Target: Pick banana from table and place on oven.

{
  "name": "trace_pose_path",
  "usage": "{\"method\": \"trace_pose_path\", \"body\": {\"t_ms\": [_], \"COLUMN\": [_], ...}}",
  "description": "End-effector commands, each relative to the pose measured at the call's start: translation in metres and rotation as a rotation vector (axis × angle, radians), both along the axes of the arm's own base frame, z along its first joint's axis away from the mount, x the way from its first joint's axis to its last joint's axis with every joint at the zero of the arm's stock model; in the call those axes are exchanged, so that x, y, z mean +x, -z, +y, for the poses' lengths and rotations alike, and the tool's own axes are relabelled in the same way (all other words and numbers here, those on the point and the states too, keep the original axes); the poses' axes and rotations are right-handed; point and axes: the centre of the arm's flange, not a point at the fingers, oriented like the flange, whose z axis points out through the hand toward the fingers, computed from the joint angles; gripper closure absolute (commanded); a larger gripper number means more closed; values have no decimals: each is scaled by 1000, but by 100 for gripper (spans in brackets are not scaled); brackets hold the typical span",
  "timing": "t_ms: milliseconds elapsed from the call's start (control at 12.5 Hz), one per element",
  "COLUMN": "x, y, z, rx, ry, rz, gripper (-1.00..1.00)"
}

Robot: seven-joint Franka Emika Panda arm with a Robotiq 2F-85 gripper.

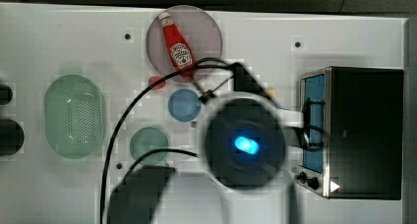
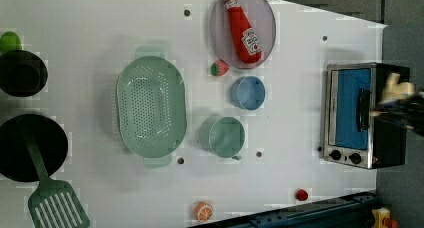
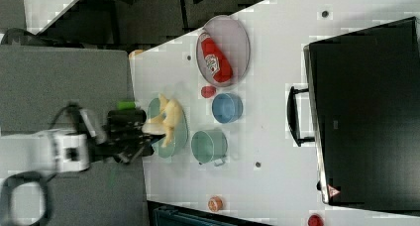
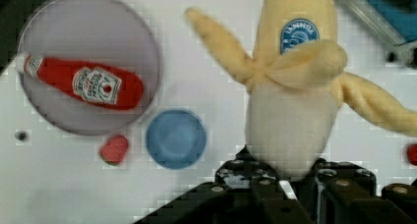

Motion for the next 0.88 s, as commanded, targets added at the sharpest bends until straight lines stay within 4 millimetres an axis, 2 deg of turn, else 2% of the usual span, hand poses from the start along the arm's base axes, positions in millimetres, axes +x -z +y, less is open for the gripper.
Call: {"method": "trace_pose_path", "body": {"t_ms": [80,160,320,640,880], "x": [15,20,27,27,21], "y": [-8,-11,-2,40,76], "z": [-68,-93,-148,-262,-327], "rx": [28,26,16,-29,-108], "ry": [84,62,-19,-125,-234], "rz": [41,34,48,96,110], "gripper": [58,58,58,58,58]}}
